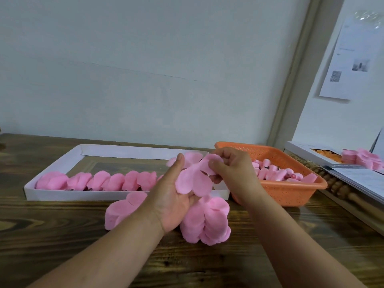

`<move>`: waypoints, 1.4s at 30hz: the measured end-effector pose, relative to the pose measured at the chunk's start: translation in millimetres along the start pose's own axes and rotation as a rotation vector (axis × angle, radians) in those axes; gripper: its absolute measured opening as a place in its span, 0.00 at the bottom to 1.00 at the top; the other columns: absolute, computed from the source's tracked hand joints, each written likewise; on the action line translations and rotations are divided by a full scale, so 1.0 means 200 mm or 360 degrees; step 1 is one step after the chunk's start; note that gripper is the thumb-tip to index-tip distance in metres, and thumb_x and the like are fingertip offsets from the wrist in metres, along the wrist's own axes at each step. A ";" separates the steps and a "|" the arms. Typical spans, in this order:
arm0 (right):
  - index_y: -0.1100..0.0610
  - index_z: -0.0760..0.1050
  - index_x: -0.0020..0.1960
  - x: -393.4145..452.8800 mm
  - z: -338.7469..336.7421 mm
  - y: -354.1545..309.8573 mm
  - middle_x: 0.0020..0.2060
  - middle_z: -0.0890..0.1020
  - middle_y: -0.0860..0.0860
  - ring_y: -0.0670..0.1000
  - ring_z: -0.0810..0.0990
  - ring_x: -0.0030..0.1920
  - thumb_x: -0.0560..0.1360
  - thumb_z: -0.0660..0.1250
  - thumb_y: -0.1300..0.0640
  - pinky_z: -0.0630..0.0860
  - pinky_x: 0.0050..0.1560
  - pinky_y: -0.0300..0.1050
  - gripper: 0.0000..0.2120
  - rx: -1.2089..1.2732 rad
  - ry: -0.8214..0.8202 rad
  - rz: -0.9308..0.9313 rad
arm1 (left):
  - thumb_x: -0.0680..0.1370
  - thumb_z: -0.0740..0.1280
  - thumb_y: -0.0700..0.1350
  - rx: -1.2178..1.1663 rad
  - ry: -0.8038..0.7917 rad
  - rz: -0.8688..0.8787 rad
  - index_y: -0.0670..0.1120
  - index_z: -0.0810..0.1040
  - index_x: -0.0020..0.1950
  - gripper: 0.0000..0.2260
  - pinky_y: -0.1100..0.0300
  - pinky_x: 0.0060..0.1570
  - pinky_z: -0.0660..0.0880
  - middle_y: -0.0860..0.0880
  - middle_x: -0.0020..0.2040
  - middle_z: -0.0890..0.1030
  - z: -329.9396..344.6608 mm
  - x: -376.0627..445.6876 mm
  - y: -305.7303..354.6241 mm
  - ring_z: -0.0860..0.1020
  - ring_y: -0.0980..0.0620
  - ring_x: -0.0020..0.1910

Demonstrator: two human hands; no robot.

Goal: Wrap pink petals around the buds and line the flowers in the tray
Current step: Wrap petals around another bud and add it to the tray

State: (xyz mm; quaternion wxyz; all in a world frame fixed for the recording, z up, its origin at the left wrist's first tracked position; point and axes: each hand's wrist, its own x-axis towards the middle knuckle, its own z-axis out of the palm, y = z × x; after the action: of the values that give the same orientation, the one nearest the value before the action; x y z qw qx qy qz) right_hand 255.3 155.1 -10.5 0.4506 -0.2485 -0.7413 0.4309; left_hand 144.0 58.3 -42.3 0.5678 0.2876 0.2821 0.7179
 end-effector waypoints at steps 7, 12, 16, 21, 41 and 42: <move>0.65 0.79 0.40 -0.05 0.02 0.00 0.29 0.78 0.51 0.52 0.76 0.29 0.71 0.62 0.69 0.75 0.40 0.44 0.07 -0.0617 -0.0198 -0.0208 | 0.81 0.61 0.44 0.0203 0.0359 0.0028 0.41 0.75 0.63 0.13 0.54 0.42 0.80 0.41 0.51 0.84 -0.04 0.02 -0.04 0.84 0.47 0.49; 0.56 0.78 0.37 0.08 -0.14 -0.02 0.29 0.78 0.48 0.49 0.76 0.32 0.71 0.68 0.65 0.74 0.37 0.44 0.06 -0.0854 -0.0137 -0.0127 | 0.82 0.59 0.46 0.0362 0.0452 0.0057 0.44 0.73 0.63 0.12 0.51 0.45 0.78 0.43 0.51 0.83 -0.09 0.00 0.00 0.83 0.46 0.49; 0.62 0.81 0.43 0.32 -0.50 0.03 0.33 0.80 0.52 0.53 0.77 0.36 0.70 0.69 0.67 0.72 0.37 0.41 0.03 -0.1414 0.0085 0.0151 | 0.82 0.60 0.46 0.0322 0.0513 0.0041 0.42 0.71 0.63 0.12 0.44 0.58 0.74 0.38 0.54 0.80 -0.10 -0.01 0.03 0.79 0.42 0.56; 0.60 0.82 0.50 0.42 -0.76 0.15 0.48 0.83 0.56 0.54 0.80 0.48 0.69 0.69 0.65 0.77 0.52 0.46 0.10 -0.2266 -0.0396 0.0531 | 0.81 0.61 0.45 0.0200 0.0497 -0.0022 0.42 0.70 0.66 0.14 0.44 0.59 0.74 0.38 0.59 0.80 -0.09 0.00 0.02 0.79 0.41 0.58; 0.47 0.78 0.60 0.45 -0.67 0.33 0.63 0.74 0.49 0.51 0.74 0.59 0.75 0.66 0.52 0.69 0.64 0.48 0.14 -0.2105 -0.0962 0.0615 | 0.83 0.58 0.42 0.0300 0.0412 -0.0002 0.34 0.64 0.71 0.19 0.52 0.48 0.77 0.44 0.56 0.80 -0.08 -0.01 0.01 0.80 0.45 0.57; 0.47 0.79 0.59 0.45 -0.65 0.34 0.62 0.75 0.49 0.51 0.74 0.59 0.75 0.65 0.54 0.69 0.64 0.48 0.13 -0.2129 -0.0974 0.0593 | 0.83 0.58 0.43 0.0293 0.0432 -0.0017 0.37 0.68 0.70 0.17 0.51 0.49 0.77 0.43 0.58 0.80 -0.08 -0.01 0.01 0.80 0.45 0.57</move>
State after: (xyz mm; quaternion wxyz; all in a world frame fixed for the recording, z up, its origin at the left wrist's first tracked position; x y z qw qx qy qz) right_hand 327.2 310.5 1.1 -0.1022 -0.4594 -0.8823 0.0082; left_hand 131.1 54.4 -52.6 0.4995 0.2373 0.4224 0.7182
